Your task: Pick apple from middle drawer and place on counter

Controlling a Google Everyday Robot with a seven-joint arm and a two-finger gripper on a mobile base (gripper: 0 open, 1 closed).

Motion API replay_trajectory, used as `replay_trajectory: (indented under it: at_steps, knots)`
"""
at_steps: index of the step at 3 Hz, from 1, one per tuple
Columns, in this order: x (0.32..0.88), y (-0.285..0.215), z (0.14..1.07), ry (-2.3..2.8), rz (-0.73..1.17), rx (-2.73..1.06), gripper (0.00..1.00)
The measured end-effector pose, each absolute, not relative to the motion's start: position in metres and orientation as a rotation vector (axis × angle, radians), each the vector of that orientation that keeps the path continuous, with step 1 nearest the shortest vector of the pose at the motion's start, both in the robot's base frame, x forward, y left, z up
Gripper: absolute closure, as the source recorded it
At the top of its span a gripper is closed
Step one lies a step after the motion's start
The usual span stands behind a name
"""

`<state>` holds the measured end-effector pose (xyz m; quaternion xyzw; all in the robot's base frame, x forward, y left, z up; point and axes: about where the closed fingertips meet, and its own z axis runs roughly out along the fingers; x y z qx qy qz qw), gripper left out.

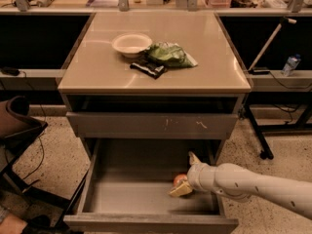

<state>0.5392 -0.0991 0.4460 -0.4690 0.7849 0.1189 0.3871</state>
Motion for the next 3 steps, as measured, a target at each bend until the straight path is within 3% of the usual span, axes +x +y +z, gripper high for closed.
replay_trajectory:
  at_steps: [3]
  knots:
    - [0.538,-0.086,0.376,2.058,0.507,-1.164,0.00]
